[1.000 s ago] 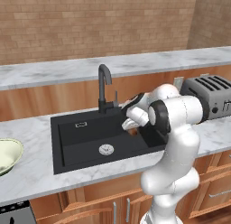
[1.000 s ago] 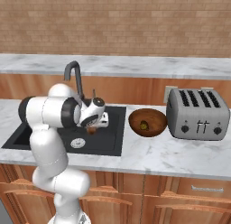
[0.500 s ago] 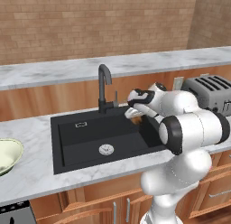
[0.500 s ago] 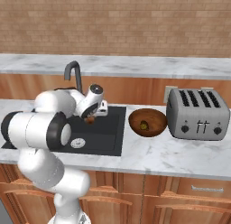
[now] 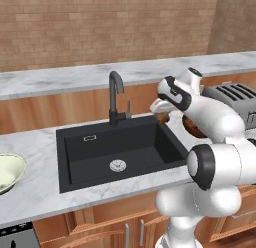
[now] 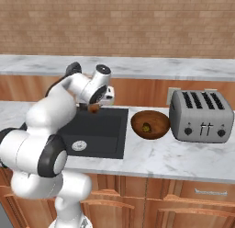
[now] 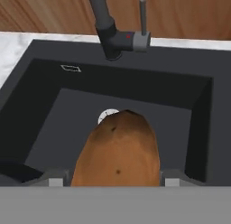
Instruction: Pick the sweet potatos from the cabinet and place them in one bowl. Pick the potato from the sink and place it in the other bowl.
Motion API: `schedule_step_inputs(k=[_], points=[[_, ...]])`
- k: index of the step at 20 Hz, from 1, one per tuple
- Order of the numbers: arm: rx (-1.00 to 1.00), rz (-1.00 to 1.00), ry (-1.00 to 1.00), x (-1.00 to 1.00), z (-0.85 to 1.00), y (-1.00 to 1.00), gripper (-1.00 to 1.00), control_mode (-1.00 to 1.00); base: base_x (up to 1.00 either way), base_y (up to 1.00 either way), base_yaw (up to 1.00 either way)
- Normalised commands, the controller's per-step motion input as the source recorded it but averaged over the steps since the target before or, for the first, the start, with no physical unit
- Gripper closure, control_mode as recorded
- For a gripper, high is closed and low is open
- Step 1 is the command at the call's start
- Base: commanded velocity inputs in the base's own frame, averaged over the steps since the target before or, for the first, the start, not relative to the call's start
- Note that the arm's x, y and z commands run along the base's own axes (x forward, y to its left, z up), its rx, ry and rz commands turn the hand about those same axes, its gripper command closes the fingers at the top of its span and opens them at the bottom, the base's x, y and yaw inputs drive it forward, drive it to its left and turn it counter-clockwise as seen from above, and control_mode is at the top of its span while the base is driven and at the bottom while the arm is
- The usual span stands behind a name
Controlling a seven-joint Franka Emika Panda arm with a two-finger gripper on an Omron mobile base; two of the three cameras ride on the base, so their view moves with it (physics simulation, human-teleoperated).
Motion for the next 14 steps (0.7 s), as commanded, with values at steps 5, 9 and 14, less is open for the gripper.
schedule_step_inputs(k=[5,9,14], points=[[0.00,0.00,0.04,-0.65,0.99,-0.14,1.00,-1.00,0.00,0.00,0.00],[-0.01,0.00,0.11,-0.81,0.66,-0.04,1.00,-1.00,0.00,0.00,0.00],[-0.16,-0.12,0.05,-0.65,0.07,0.00,1.00,-1.00,0.00,0.00,0.00]])
